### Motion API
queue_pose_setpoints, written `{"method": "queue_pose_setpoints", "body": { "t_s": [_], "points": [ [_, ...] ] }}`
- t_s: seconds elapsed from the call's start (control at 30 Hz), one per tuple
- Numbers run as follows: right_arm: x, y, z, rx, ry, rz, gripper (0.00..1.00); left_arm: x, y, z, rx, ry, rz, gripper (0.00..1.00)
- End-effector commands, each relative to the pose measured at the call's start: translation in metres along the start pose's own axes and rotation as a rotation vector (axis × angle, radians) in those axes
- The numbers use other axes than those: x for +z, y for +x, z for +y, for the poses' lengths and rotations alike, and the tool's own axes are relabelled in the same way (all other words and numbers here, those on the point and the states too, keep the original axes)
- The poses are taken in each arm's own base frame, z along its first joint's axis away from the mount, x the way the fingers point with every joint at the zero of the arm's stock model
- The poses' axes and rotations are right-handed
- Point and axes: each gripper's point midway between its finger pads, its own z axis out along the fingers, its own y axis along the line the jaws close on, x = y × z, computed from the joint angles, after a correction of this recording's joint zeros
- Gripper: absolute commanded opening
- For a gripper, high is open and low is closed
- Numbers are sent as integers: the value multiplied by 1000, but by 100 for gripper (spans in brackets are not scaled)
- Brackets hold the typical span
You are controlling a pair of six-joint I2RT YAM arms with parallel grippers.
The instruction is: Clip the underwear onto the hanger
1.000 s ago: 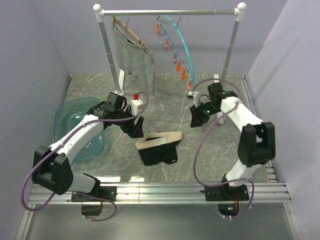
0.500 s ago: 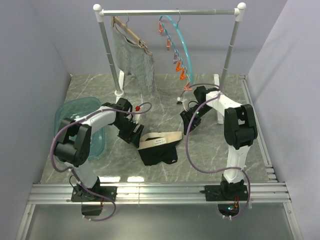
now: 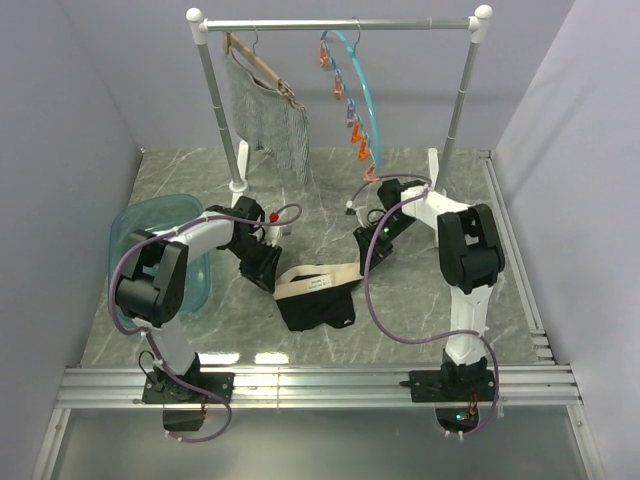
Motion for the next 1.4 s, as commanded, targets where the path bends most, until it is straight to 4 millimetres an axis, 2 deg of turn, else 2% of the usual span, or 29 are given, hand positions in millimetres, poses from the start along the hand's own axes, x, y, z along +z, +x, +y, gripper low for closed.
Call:
{"method": "queue_pose_setpoints", "body": {
  "t_s": [0.0, 0.03, 0.07, 0.1, 0.13, 0.27, 0.3, 0.37, 0.4, 0.47, 0.53, 0.6, 0.67, 0.7, 0.77, 0.8, 0.93, 1.03, 1.1, 1.2, 1.23, 1.27, 1.33, 1.37],
  "points": [
    [-6, -21, 12, -51, -3, -83, 22, -9, -22, -11, 28, 45, -94, 29],
    [-8, -22, 14, -56, 2, -93, 16, -10, -24, -12, 30, 47, -103, 15],
    [-11, -24, 16, -71, 13, -112, 12, -11, -25, -15, 34, 58, -112, 8],
    [-15, -21, 23, -79, 19, -126, 1, -14, -27, -19, 41, 70, -132, 4],
    [-18, -20, 26, -81, 23, -137, 0, -16, -27, -21, 44, 76, -141, 0],
    [-29, -12, 45, -105, 54, -199, 0, -34, -30, -39, 87, 115, -225, 0],
    [-33, -7, 55, -116, 63, -216, 0, -45, -33, -44, 102, 102, -268, 0],
    [-39, -6, 63, -111, 76, -261, 0, -55, -34, -48, 122, 89, -312, 0],
    [-43, 0, 72, -126, 88, -286, 0, -68, -37, -54, 149, 78, -360, 0],
    [-57, -2, 86, -171, 123, -351, 0, -79, -37, -54, 169, 38, -417, 0],
    [-63, 4, 93, -192, 152, -377, 0, -99, -40, -58, 203, -11, -498, 0],
    [-81, 2, 101, -243, 226, -433, 0, -123, -45, -63, 237, -57, -588, 0],
    [-101, -3, 110, -294, 302, -500, 0, -141, -49, -60, 252, -133, -649, 0],
    [-111, -5, 108, -306, 363, -522, 0, -158, -51, -64, 282, -162, -708, 0],
    [-129, -8, 118, -346, 424, -580, 0, -173, -50, -64, 309, -215, -761, 0],
    [-137, -8, 120, -358, 456, -591, 0, -182, -47, -71, 349, -228, -792, 0],
    [-137, 9, 132, -358, 465, -550, 0, -181, -28, -86, 411, -221, -735, 0],
    [-128, 30, 141, -363, 440, -504, 0, -186, -14, -92, 471, -239, -734, 0],
    [-124, 39, 157, -378, 402, -501, 0, -192, -4, -95, 498, -260, -733, 0],
    [-122, 42, 177, -386, 322, -500, 0, -203, 5, -100, 495, -267, -736, 0],
    [-123, 43, 184, -393, 300, -504, 0, -212, 5, -105, 501, -265, -755, 0],
    [-126, 43, 196, -414, 262, -509, 0, -214, 9, -107, 503, -260, -740, 0],
    [-132, 45, 209, -434, 241, -516, 0, -230, 8, -114, 506, -268, -761, 0],
    [-144, 39, 222, -471, 241, -548, 0, -228, 13, -113, 494, -267, -720, 0]
  ]
}}
